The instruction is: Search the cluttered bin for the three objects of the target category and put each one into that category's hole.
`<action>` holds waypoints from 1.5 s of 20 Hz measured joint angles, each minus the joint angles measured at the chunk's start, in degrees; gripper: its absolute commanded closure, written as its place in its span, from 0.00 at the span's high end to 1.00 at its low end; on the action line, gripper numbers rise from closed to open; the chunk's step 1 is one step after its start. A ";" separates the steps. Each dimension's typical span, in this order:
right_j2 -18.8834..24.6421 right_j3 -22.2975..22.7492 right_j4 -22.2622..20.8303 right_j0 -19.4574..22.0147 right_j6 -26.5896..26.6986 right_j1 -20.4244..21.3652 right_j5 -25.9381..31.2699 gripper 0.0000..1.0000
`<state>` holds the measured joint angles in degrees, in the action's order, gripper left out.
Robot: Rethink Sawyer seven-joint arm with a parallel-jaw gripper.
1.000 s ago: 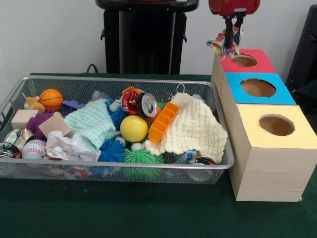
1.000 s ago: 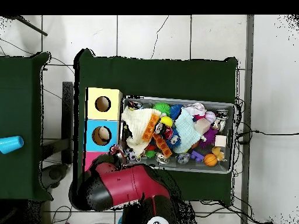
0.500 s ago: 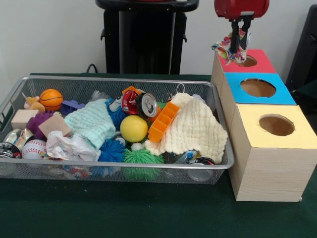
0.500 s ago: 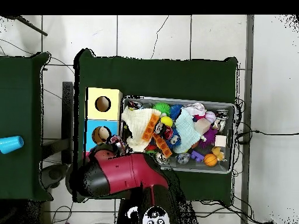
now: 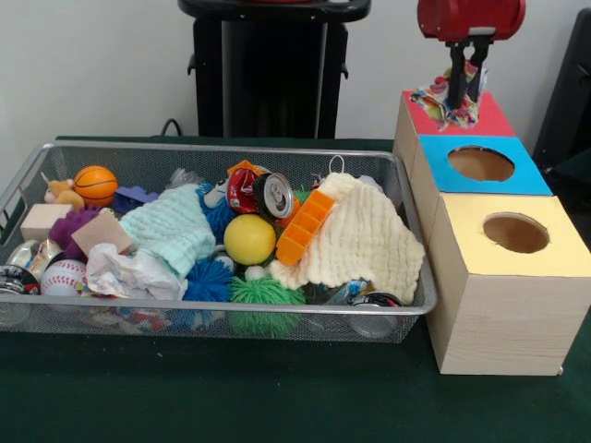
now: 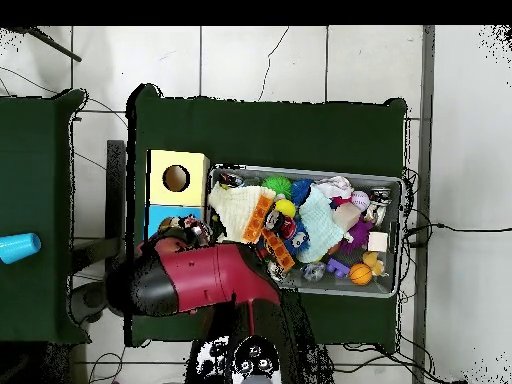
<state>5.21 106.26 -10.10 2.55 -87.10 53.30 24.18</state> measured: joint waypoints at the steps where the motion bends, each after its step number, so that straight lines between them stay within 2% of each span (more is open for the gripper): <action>1: -0.28 -1.24 0.12 -0.49 0.00 -0.42 0.80 0.00; 12: -1.40 -10.05 1.98 -3.38 0.00 -3.74 5.86 0.00; 20: -1.54 -17.12 3.13 -3.54 0.00 -7.03 7.97 0.00; 30: -1.55 -19.77 3.14 -2.61 0.00 -10.56 7.96 0.00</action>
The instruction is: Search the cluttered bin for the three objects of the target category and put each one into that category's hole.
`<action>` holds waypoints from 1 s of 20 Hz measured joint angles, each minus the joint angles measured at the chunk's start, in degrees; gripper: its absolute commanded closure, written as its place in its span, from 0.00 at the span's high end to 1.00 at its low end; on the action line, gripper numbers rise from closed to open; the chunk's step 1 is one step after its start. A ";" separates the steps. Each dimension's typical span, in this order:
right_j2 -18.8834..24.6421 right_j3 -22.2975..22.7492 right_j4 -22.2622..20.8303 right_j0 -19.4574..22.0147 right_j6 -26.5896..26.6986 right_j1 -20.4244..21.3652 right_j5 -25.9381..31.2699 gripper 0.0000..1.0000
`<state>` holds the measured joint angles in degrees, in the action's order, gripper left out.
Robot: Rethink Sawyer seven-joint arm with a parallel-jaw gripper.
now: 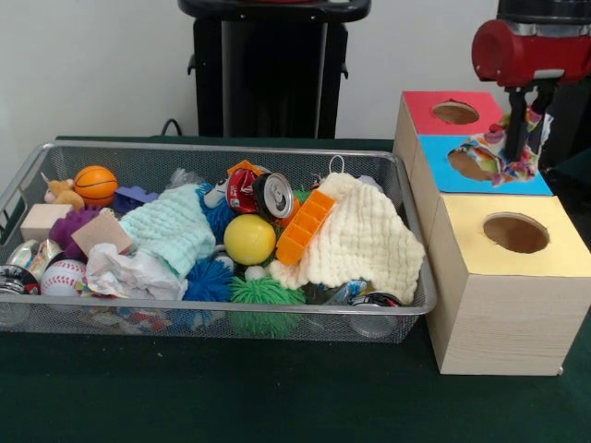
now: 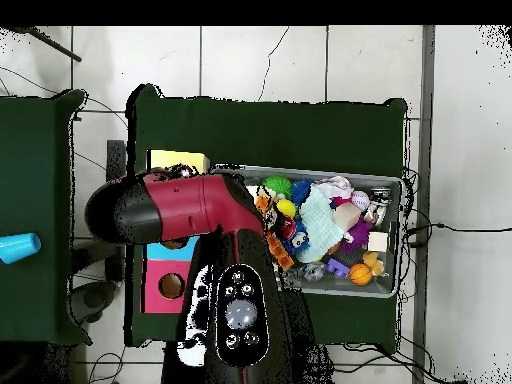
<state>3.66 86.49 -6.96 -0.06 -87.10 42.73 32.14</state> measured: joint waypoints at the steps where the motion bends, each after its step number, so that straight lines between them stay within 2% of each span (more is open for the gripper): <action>1: 0.00 0.01 -0.01 0.11 0.00 -0.20 0.00 0.00; 12: -0.91 0.00 -0.08 0.74 0.00 -2.91 -1.96 0.00; 20: -3.58 0.00 -0.09 -2.22 -0.02 -4.01 -4.12 0.00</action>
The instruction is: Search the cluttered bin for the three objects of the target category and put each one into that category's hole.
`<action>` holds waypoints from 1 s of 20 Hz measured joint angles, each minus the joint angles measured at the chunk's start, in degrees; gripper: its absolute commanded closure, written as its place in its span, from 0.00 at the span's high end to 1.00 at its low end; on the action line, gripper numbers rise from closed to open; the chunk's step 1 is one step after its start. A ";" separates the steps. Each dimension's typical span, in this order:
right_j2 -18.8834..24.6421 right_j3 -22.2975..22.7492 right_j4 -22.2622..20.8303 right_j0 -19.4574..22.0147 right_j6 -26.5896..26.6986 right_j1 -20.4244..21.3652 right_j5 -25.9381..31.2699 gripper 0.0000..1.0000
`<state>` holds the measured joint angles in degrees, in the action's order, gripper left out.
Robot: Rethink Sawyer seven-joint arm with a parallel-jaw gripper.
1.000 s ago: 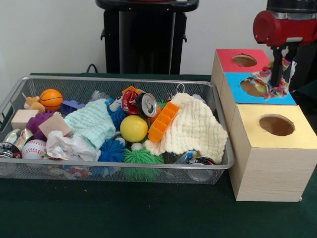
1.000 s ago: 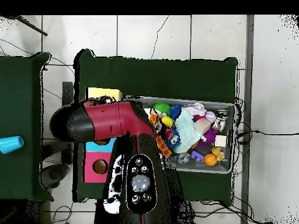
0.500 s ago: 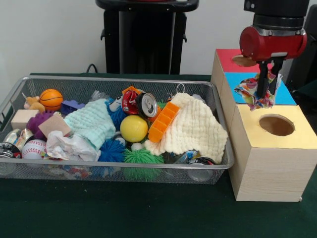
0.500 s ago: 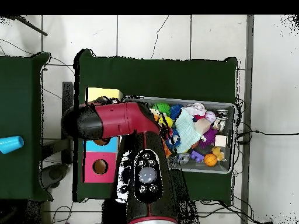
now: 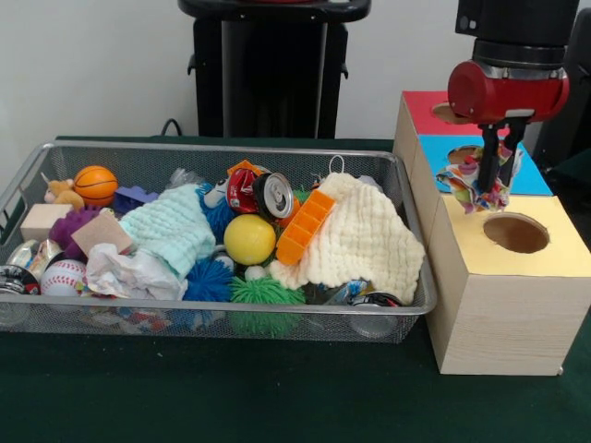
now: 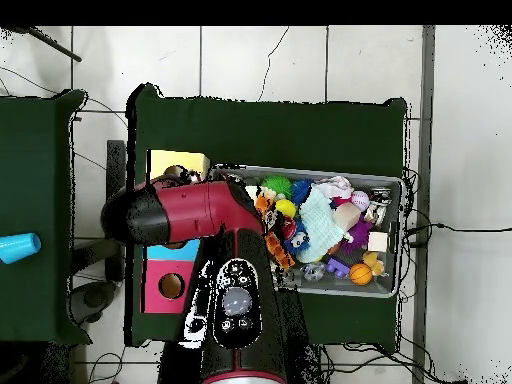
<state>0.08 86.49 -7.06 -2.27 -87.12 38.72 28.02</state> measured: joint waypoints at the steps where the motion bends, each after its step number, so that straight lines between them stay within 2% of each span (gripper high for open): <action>1: -0.35 -0.01 0.01 -0.53 0.00 -0.12 -0.17 0.00; 20: -3.53 0.00 2.36 -4.69 -0.17 -0.67 -0.63 0.00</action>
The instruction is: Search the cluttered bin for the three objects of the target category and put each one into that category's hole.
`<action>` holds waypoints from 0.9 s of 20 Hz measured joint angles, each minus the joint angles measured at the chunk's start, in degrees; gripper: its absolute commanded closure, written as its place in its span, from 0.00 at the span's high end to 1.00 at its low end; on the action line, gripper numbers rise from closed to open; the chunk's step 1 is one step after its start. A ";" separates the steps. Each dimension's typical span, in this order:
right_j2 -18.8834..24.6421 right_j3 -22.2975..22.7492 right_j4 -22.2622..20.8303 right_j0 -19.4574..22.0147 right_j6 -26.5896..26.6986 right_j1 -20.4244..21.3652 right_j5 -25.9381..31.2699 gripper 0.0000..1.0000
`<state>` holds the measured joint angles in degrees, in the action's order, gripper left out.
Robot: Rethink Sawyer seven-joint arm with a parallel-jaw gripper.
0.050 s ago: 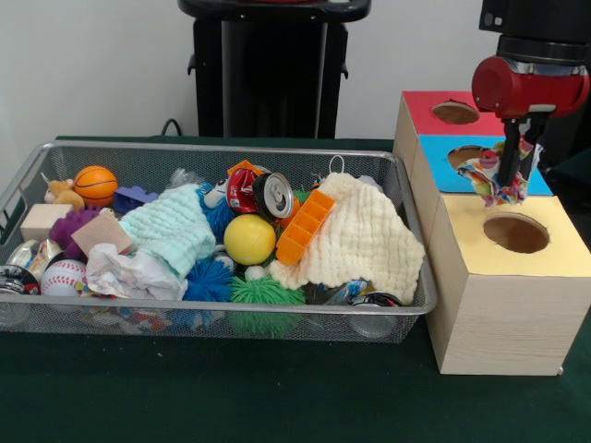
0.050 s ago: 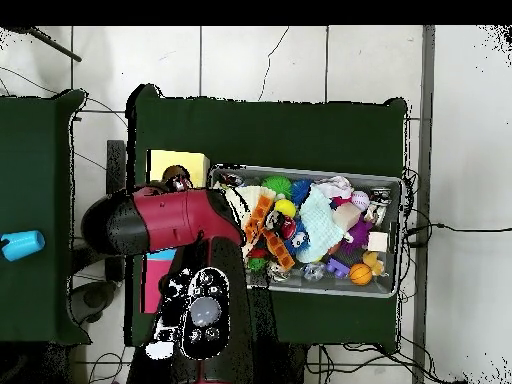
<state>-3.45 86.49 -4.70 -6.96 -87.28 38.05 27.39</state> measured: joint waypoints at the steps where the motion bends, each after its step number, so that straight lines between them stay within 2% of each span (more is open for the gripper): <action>1: -0.06 0.00 0.08 -0.05 0.00 -0.03 -0.01 0.00; 18: -1.55 -0.02 2.45 -1.14 0.00 -2.83 -0.02 0.00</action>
<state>-5.00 86.46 -2.25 -8.10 -87.28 35.22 27.37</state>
